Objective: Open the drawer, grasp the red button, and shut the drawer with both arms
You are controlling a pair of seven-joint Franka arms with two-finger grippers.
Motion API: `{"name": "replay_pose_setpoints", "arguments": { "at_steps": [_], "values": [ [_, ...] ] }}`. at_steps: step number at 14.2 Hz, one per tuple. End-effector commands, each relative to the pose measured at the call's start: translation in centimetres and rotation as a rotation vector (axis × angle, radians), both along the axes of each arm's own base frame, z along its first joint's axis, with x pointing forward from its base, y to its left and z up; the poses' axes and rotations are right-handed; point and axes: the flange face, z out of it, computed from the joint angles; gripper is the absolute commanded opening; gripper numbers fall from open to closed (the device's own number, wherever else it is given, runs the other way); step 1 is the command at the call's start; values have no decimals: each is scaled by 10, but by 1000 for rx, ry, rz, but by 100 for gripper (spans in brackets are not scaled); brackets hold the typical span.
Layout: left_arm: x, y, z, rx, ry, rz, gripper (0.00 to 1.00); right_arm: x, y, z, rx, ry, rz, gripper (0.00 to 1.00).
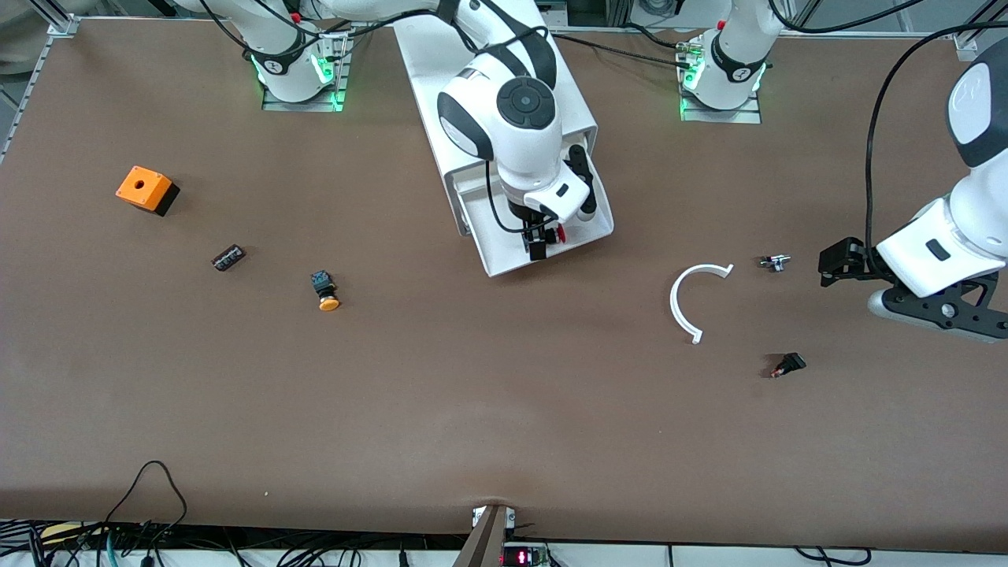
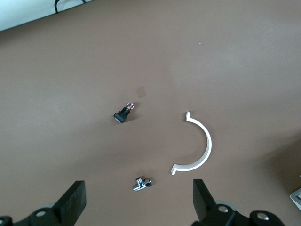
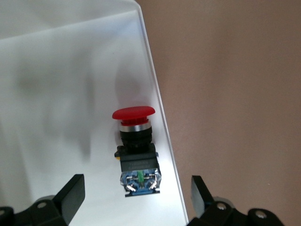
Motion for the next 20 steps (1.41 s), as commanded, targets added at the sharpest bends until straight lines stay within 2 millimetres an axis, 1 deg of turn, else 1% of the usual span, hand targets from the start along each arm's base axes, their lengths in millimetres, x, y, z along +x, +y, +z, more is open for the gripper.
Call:
{"name": "replay_pose_setpoints", "arguments": {
  "at_steps": [1,2,3,4,5,7,9,11,13,16,18,19,20],
  "values": [
    [-24,28,-4,6,2,61,100,4,7,-7,1,-21,4,100],
    [-38,27,-8,5,-48,74,100,4,7,-10,-1,-17,2,100],
    [-56,27,-16,4,-88,105,100,2,9,-11,-1,-17,3,100],
    [-72,25,-19,5,-89,155,100,0,10,-12,-1,-17,8,100],
    [-83,25,-21,7,-82,179,100,-1,11,-13,-3,-16,9,100],
    [-84,26,-17,11,-71,173,100,-3,14,-15,-1,-12,6,100],
    [-86,24,-15,13,-55,174,100,-6,16,-20,-8,-9,-11,99],
    [-84,18,-1,12,-65,168,100,-7,16,-19,-10,-9,-7,95],
    [-86,16,9,15,-43,165,100,-7,16,-20,-13,-8,-7,89],
    [-89,17,16,19,-28,130,100,-5,14,-19,-23,-15,5,81],
    [-89,15,20,19,-29,91,100,-4,13,-18,-23,-15,4,73],
    [-91,15,20,19,-16,91,100,-4,13,-18,-23,-15,7,65],
    [-90,16,19,19,-15,94,100,-5,13,-18,-24,-15,7,61]
  ]
}}
